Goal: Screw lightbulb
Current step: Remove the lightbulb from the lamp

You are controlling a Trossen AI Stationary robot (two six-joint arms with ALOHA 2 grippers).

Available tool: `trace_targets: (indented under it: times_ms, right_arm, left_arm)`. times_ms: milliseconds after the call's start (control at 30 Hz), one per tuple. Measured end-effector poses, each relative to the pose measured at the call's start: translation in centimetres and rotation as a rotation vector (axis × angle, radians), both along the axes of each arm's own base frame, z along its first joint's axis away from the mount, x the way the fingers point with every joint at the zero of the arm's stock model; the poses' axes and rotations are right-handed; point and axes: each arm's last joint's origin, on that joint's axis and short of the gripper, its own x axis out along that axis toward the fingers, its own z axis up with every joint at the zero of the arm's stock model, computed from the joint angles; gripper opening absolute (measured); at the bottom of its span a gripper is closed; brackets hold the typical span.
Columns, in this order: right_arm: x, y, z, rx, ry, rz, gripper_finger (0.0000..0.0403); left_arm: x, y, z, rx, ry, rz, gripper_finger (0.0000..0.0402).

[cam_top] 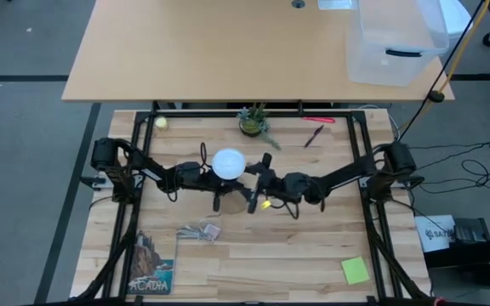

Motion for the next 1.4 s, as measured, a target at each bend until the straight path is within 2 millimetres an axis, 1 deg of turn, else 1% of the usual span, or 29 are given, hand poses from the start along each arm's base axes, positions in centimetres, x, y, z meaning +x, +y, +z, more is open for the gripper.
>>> trace_targets:
  times_ms: [133,433,533,767,867,1033,1400]
  right_arm:
    - [0.8,0.0,0.2,-0.022,0.007,-0.035,0.0251]
    - [1.8,-0.6,2.1,-0.03,-0.024,-0.052,0.0249]
    - [2.1,-1.0,2.3,-0.038,-0.005,-0.036,0.0232]
    - [2.2,-1.6,2.4,-0.05,-0.005,-0.005,0.017]
    - [2.2,-1.8,2.3,-0.066,0.006,-0.005,0.0162]
    - [2.4,-2.6,2.2,-0.073,0.013,0.062,0.0165]
    - [2.4,-4.3,2.1,-0.159,0.06,0.257,0.0163]
  left_arm:
    - [0.0,0.1,0.0,-0.001,-0.002,0.016,0.0022]
    - [0.0,0.1,0.0,0.003,-0.004,0.016,0.0022]
    - [0.0,0.1,0.0,0.003,-0.005,0.015,0.0022]
    - [0.0,0.1,0.0,0.004,-0.005,0.01,0.0022]
    - [0.0,0.0,0.0,0.002,-0.006,-0.01,0.0022]
    - [0.0,-0.1,0.1,0.007,-0.01,-0.049,0.0022]
    - [-0.1,-0.4,0.1,0.005,-0.012,-0.173,0.0023]
